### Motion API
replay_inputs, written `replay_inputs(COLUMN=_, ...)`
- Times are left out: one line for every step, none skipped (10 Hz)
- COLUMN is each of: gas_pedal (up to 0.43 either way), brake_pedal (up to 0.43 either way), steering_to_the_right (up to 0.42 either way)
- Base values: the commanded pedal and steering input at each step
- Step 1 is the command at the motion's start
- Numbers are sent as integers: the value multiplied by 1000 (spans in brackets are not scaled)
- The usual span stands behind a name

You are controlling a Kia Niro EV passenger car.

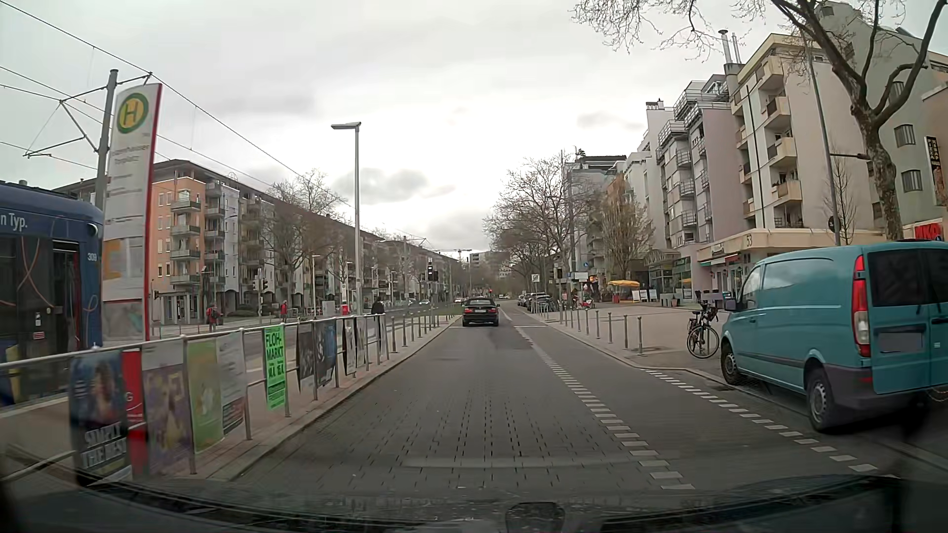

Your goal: Follow the waypoints while adhering to traffic rules and regulations

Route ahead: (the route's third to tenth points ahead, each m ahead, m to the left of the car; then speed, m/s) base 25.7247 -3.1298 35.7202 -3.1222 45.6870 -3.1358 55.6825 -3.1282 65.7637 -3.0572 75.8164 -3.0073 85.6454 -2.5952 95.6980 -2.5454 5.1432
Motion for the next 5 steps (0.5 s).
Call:
replay_inputs(gas_pedal=67, brake_pedal=0, steering_to_the_right=-4)
replay_inputs(gas_pedal=67, brake_pedal=0, steering_to_the_right=-4)
replay_inputs(gas_pedal=67, brake_pedal=0, steering_to_the_right=-4)
replay_inputs(gas_pedal=67, brake_pedal=0, steering_to_the_right=-4)
replay_inputs(gas_pedal=67, brake_pedal=0, steering_to_the_right=-4)
